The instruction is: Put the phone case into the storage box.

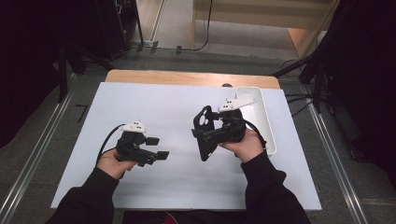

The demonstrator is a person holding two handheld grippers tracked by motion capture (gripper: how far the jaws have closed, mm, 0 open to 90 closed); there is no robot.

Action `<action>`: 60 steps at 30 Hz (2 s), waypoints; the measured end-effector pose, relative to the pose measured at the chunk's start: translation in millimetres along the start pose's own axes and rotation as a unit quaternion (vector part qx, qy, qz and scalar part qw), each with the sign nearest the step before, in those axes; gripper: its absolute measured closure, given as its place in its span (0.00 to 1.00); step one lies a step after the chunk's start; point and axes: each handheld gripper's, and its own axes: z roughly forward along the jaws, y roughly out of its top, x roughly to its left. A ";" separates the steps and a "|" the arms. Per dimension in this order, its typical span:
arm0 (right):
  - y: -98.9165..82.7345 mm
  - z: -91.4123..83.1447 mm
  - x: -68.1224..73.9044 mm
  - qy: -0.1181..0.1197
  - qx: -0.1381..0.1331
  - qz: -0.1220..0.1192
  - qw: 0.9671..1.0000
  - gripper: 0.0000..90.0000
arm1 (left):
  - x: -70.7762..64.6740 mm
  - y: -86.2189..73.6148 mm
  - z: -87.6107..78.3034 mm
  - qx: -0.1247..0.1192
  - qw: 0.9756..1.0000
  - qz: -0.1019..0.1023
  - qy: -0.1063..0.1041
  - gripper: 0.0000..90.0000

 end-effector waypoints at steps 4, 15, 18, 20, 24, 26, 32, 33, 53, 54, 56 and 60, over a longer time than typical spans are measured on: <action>1.2 -1.9 -0.7 0.007 0.001 0.013 1.000 0.13 | 0.6 -3.2 -2.1 0.007 1.000 -0.003 0.004 0.28; 6.1 -12.7 -3.4 0.009 0.008 0.028 1.000 0.13 | 3.3 -21.1 -5.3 0.024 1.000 -0.009 -0.003 0.28; 7.8 -15.0 -2.6 0.009 0.011 0.027 1.000 0.13 | 5.0 -27.9 -7.1 0.022 1.000 -0.015 -0.002 0.28; 8.8 -16.9 -2.3 0.008 0.012 0.025 1.000 0.13 | 4.7 -31.7 -8.1 0.027 1.000 -0.013 0.003 0.28; 10.0 -20.8 -3.5 0.001 0.011 0.026 1.000 0.13 | 5.2 -37.4 -10.6 0.031 0.999 -0.011 0.009 0.25; 10.7 -23.5 -5.2 -0.004 0.013 0.028 1.000 0.13 | 5.6 -40.1 -11.9 0.031 0.999 -0.010 0.013 0.25; 12.7 -31.5 -12.2 -0.019 0.010 0.038 0.999 0.13 | 9.8 -45.5 -16.6 0.033 0.999 -0.009 0.029 0.25; 13.0 -32.8 -13.5 -0.021 0.009 0.038 0.999 0.13 | 10.2 -46.1 -16.9 0.033 0.999 -0.012 0.032 0.25; 20.6 -73.8 -38.8 -0.080 -0.020 0.065 0.994 0.13 | 10.6 -50.0 -19.7 0.032 0.999 -0.021 0.031 0.25; 20.6 -75.8 -39.8 -0.083 -0.023 0.066 0.994 0.13 | 10.5 -49.8 -19.7 0.031 0.999 -0.021 0.030 0.25; 20.5 -79.8 -41.3 -0.088 -0.027 0.071 0.993 0.13 | 10.4 -49.8 -19.5 0.030 0.999 -0.022 0.030 0.25; 19.9 -87.3 -44.4 -0.099 -0.033 0.079 0.991 0.13 | 10.6 -49.5 -19.8 0.031 0.999 -0.022 0.030 0.25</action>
